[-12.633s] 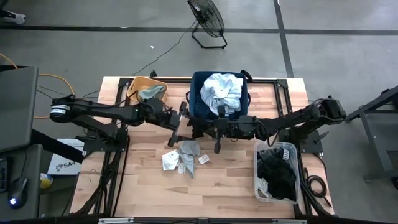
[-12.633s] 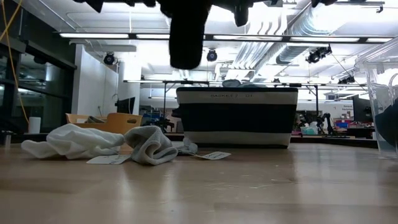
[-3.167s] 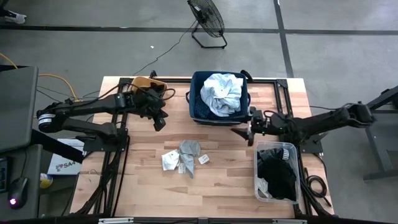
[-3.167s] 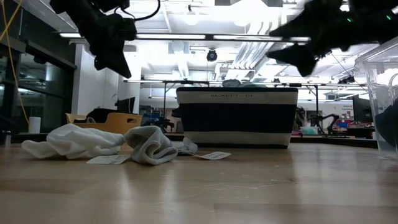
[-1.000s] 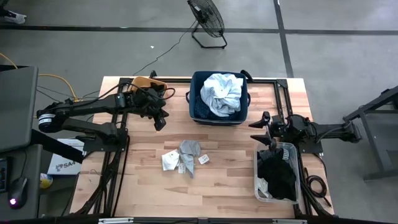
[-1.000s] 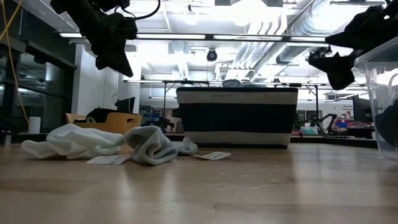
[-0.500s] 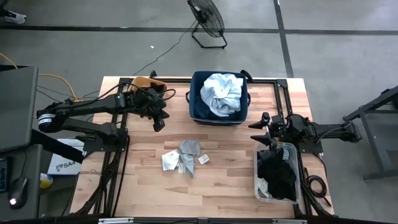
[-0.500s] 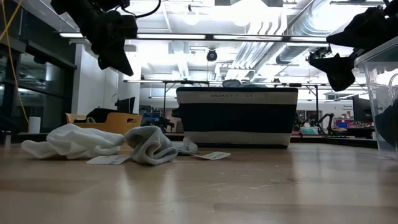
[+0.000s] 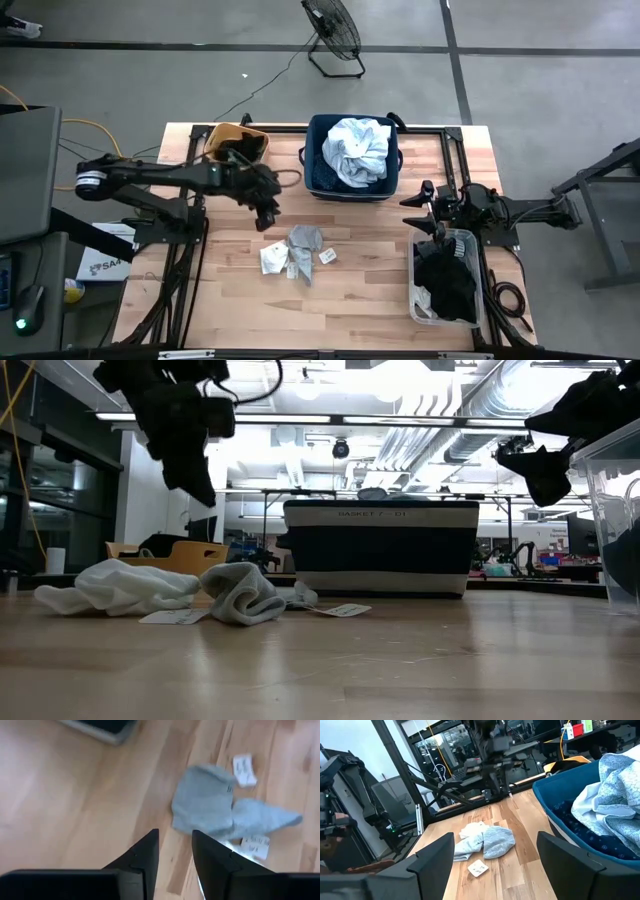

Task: Pick & Place Cloths
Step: Put the white sock into the yellow bin

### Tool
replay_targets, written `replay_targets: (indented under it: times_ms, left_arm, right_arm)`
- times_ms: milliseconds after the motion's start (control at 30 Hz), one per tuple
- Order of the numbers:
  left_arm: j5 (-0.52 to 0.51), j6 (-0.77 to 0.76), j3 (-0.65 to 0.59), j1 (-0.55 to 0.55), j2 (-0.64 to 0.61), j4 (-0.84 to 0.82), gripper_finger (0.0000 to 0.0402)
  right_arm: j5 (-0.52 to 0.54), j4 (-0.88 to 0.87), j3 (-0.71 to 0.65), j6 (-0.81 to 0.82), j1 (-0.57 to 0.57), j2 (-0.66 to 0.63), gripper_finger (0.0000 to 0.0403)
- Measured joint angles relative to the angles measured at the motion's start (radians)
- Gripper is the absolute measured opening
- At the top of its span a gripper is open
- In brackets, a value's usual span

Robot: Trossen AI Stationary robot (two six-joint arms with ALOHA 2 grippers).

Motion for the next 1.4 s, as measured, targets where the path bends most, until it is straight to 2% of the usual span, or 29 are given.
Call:
replay_targets:
  times_ms: [300, 433, 667, 867, 1133, 1233, 1400]
  left_arm:
    - [0.017, -0.026, -0.001, -0.079, 0.088, -0.011, 0.012]
    - [-0.017, -0.044, -0.001, -0.122, 0.121, -0.008, 0.012]
    - [-0.018, -0.097, -0.001, -0.187, 0.173, -0.017, 0.0123]
    - [-0.016, -0.09, -0.001, -0.28, 0.214, -0.048, 0.0172]
    - [-0.017, 0.103, -0.046, -0.398, 0.214, -0.03, 0.0271]
    - [-0.018, 0.205, -0.08, -0.431, 0.214, 0.024, 0.0286]
    - [-0.038, 0.354, -0.131, -0.453, 0.214, 0.152, 0.0289]
  right_arm:
    - [0.0, 0.001, 0.0, 0.0, 0.0, 0.0, 0.0275]
    - [0.0, 0.001, 0.0, 0.0, 0.0, 0.0, 0.0275]
    - [0.0, 0.001, 0.0, 0.0, 0.0, 0.0, 0.0275]
    - [0.0, 0.001, 0.0, 0.0, 0.0, 0.0, 0.0275]
    - [0.0, 0.001, 0.0, 0.0, 0.0, 0.0, 0.0275]
    - [0.0, 0.001, 0.0, 0.0, 0.0, 0.0, 0.0275]
    - [0.0, 0.001, 0.0, 0.0, 0.0, 0.0, 0.0275]
